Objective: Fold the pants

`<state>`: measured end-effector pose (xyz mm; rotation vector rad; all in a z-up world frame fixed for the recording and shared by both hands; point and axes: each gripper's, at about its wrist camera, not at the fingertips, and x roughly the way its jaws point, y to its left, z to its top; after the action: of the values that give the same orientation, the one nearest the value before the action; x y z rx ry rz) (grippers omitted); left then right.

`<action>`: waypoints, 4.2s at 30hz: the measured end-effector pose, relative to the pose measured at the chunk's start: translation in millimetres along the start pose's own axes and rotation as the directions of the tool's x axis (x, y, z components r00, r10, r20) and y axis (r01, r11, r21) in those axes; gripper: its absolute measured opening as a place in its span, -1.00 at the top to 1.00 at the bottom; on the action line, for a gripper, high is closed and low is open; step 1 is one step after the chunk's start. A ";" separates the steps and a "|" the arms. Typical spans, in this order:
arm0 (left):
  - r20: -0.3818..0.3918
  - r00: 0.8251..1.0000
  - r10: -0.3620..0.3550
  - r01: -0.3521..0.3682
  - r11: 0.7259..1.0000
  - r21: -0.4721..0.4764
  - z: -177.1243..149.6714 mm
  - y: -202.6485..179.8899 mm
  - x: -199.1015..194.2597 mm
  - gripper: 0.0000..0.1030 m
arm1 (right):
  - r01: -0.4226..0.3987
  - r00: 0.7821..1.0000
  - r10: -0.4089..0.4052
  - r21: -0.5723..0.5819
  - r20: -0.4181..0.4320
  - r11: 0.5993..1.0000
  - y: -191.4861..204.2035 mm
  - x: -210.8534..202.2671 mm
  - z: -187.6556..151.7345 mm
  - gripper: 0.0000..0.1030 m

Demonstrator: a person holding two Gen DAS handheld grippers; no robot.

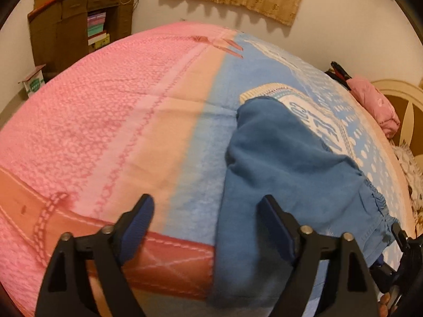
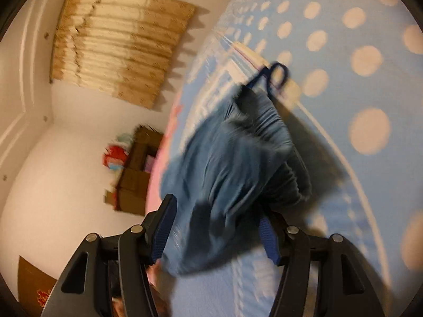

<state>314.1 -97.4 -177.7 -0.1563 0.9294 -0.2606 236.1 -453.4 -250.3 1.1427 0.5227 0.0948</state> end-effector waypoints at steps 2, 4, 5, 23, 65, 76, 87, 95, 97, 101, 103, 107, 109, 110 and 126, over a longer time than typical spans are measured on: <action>-0.057 0.993 -0.107 0.106 0.994 -0.019 5.2 -13.8 4.5 -0.74 | 0.004 1.000 -0.004 0.016 0.025 1.000 -2.8 13.1 3.1 -0.18; -0.091 0.977 -0.195 0.192 0.981 -0.038 5.3 -23.4 7.5 -0.76 | 0.007 0.999 -0.009 0.057 0.043 0.998 -2.8 12.4 1.7 -0.18; -0.079 0.982 -0.169 0.168 0.985 -0.025 3.9 -25.3 7.4 -0.76 | 0.008 0.999 -0.012 0.084 0.045 0.996 0.1 9.4 0.7 -0.18; -0.059 0.987 0.147 -0.138 0.980 0.142 7.0 -16.2 22.6 -0.99 | 0.110 0.993 -0.113 0.112 0.019 0.988 6.8 7.5 -31.7 -0.19; -0.151 0.957 -0.249 0.229 0.963 -0.140 30.0 49.6 0.9 0.46 | 0.248 0.966 -0.260 -0.277 -0.008 0.928 80.8 10.8 9.6 0.81; -0.181 0.947 -0.265 0.261 0.964 -0.047 19.2 21.3 10.0 -0.03 | 0.113 0.994 -0.112 -0.061 0.013 0.992 13.9 -23.9 -2.7 0.03; -0.165 0.948 -0.274 0.277 0.961 -0.005 33.5 15.8 -7.3 -0.31 | 0.048 0.995 -0.052 0.044 0.081 0.998 1.0 -44.0 0.3 -0.05; -0.259 0.922 -0.288 0.297 0.955 -0.003 19.9 -33.4 51.4 -0.50 | 0.033 0.996 -0.038 0.063 0.082 0.997 0.6 -47.9 2.0 -0.05; -0.239 0.919 -0.313 0.318 0.948 -0.016 21.8 -34.3 49.8 0.26 | 0.040 0.995 -0.046 0.075 0.093 0.996 -3.9 -49.4 4.6 -0.05; -0.201 0.854 -0.480 0.452 0.875 -0.173 26.6 -13.3 40.8 0.86 | 0.037 0.992 -0.048 0.100 0.113 0.994 -9.0 -51.4 10.6 -0.05; -0.119 0.830 -0.544 0.522 0.835 -0.177 41.1 -12.5 5.5 0.87 | 0.029 0.993 -0.041 0.106 0.113 0.994 -9.8 -51.4 11.2 -0.05; 0.015 0.784 -0.621 0.614 0.771 -0.170 64.0 -14.5 -65.1 0.87 | -0.022 0.995 0.010 0.116 0.103 0.993 -8.3 -52.5 8.0 -0.05; 0.074 0.782 -0.619 0.622 0.767 -0.157 75.3 -5.6 -102.8 0.88 | -0.046 0.993 0.032 0.124 0.113 0.991 -8.2 -54.3 6.9 -0.05; 0.105 0.782 -0.615 0.623 0.766 -0.158 78.1 2.4 -120.1 0.88 | -0.047 0.993 0.033 0.121 0.115 0.992 -7.8 -55.0 6.9 -0.05; 0.048 0.976 -0.214 0.219 0.964 -0.152 32.6 101.1 -108.5 0.91 | -0.047 0.983 0.049 0.013 -0.174 0.999 32.3 6.3 -34.4 -0.06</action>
<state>294.2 31.4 -99.7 -0.4075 0.9018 -0.3869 232.5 -408.7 -234.5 1.1617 0.6515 0.2362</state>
